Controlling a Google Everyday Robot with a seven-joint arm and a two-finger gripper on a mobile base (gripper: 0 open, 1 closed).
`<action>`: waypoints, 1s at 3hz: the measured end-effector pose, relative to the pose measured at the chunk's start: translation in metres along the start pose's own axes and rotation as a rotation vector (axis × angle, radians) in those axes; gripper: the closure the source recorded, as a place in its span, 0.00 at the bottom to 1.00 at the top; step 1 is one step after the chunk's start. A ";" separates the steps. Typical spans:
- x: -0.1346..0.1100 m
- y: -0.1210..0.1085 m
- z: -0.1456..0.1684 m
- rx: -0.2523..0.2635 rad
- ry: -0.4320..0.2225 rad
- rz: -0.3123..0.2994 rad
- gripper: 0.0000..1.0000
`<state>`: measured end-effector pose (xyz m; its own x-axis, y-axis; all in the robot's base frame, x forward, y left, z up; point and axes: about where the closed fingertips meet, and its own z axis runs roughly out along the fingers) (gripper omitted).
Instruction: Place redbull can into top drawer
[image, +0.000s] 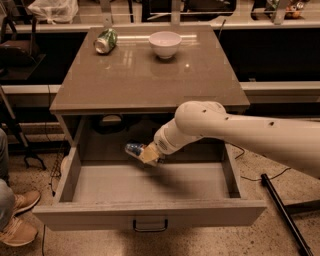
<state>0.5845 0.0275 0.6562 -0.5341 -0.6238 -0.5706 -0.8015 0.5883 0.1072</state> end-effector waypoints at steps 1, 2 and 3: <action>-0.002 0.004 0.011 0.012 0.037 -0.028 0.51; 0.002 0.005 0.016 0.019 0.067 -0.041 0.28; 0.023 -0.002 0.007 0.048 0.114 -0.017 0.00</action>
Offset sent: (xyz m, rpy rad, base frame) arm -0.0009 0.0098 -0.0192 -0.1123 0.0127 0.0382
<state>0.5758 0.0149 0.6371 -0.5500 -0.6866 -0.4756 -0.7983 0.5995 0.0577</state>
